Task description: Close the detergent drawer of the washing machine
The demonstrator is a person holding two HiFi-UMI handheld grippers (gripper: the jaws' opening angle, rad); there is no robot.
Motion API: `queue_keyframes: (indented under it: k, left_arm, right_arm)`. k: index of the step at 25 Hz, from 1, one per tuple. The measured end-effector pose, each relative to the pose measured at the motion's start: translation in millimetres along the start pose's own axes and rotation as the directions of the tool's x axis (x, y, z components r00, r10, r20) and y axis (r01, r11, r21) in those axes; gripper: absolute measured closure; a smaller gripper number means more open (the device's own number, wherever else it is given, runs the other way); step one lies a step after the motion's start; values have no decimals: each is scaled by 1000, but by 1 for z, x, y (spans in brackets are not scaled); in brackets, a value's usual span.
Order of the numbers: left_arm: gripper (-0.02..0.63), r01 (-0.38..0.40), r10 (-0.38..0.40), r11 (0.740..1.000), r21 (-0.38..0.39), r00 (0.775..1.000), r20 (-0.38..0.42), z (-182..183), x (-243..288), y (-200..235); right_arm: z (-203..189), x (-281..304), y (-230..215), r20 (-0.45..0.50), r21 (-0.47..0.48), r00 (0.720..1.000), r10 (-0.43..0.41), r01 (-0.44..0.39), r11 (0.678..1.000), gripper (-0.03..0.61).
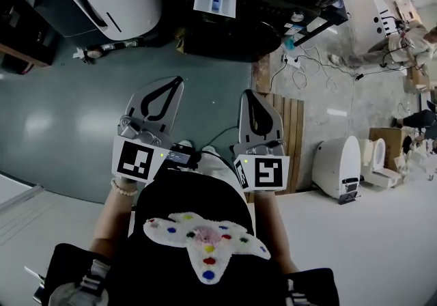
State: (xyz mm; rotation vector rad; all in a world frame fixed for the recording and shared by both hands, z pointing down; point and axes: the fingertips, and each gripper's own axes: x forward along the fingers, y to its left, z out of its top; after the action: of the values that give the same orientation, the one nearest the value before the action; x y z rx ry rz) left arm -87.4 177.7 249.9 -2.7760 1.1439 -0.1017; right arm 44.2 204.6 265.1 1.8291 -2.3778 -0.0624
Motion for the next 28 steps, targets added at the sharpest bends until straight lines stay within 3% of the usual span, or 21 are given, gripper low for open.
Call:
queue_keyframes:
  k: [5, 10, 14, 18, 28]
  left_arm:
    - [603, 43, -42, 997, 69, 999, -10, 0, -9, 1]
    - [603, 39, -39, 998, 56, 999, 8, -2, -22, 6]
    - [603, 66, -64, 990, 123, 998, -17, -4, -33, 7]
    - [603, 39, -39, 998, 54, 999, 7, -3, -39, 7]
    - [603, 4, -5, 999, 35, 1000, 23, -7, -36, 15]
  right_arm:
    - [1, -2, 10, 3, -1, 1000, -15, 15, 1000, 574]
    - [5, -1, 23, 16, -16, 1000, -24, 25, 1000, 574]
    - [4, -4, 34, 11, -21, 1000, -26, 27, 999, 574]
    - [7, -9, 37, 12, -36, 1000, -24, 24, 999, 574]
    - [6, 0, 33, 10, -53, 1000, -15, 15, 998, 574]
